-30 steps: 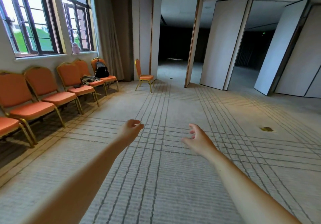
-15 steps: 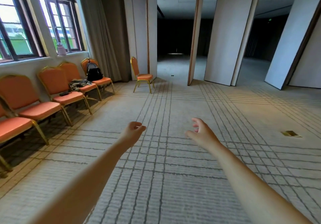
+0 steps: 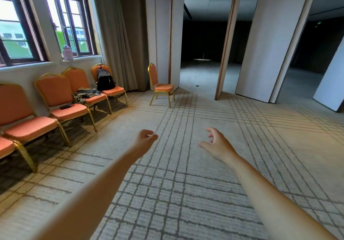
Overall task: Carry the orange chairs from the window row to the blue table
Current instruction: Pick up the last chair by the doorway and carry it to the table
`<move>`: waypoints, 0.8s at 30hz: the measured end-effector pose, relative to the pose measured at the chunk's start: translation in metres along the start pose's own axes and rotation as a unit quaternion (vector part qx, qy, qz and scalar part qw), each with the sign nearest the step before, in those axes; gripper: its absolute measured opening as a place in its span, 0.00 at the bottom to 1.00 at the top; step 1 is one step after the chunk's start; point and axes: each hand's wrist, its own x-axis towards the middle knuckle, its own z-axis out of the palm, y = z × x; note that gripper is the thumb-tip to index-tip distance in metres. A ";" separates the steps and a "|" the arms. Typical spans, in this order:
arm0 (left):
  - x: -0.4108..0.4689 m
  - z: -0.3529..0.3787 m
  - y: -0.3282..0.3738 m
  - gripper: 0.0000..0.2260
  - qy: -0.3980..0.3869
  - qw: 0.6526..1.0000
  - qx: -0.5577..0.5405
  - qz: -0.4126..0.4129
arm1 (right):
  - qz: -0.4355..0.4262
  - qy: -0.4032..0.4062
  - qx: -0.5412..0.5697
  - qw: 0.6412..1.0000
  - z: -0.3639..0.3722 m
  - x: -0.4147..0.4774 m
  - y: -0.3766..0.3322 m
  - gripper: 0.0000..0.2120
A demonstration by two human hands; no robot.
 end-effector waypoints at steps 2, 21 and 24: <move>0.068 0.007 -0.003 0.20 -0.007 1.000 0.000 0.005 | -0.004 0.000 -0.005 1.000 0.009 0.068 0.002 0.35; 0.582 0.038 0.031 0.22 -0.019 0.999 0.027 -0.010 | 0.011 0.009 0.007 1.000 0.037 0.587 -0.005 0.34; 0.673 0.055 0.042 0.22 -0.014 0.999 0.044 -0.005 | -0.003 0.011 0.017 1.000 0.036 0.684 0.004 0.33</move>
